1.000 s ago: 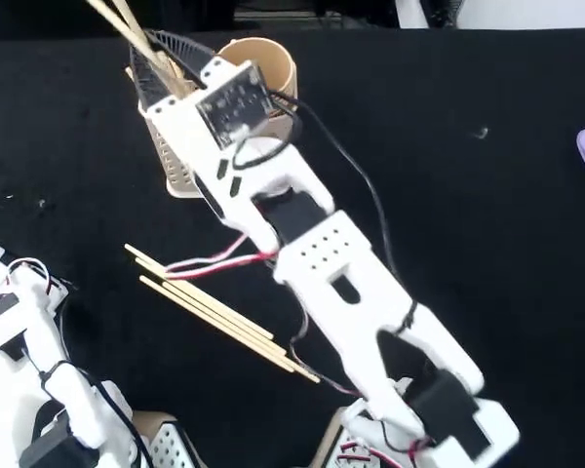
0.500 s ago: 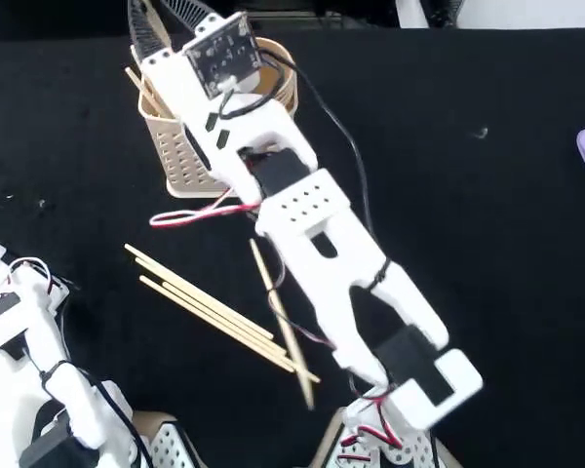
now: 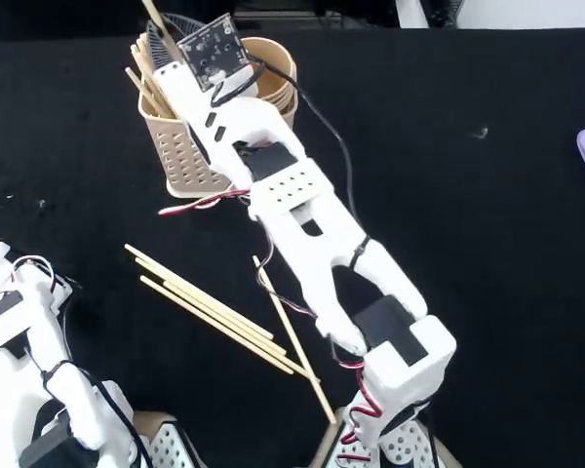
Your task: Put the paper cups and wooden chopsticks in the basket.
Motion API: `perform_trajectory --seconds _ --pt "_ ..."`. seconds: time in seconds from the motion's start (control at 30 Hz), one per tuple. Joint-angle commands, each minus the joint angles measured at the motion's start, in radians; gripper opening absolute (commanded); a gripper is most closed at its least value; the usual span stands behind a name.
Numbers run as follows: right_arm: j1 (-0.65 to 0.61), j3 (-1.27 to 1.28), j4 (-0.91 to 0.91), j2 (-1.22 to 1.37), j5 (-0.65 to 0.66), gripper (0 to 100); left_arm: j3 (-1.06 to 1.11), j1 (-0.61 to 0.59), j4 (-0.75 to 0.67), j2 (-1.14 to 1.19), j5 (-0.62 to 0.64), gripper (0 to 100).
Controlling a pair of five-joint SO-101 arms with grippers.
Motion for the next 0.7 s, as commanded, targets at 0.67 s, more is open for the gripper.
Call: perform_trajectory --seconds 0.67 --pt "-0.002 0.297 0.066 -0.41 -0.005 9.0 -0.033 0.008 -0.018 -0.02 -0.002 15"
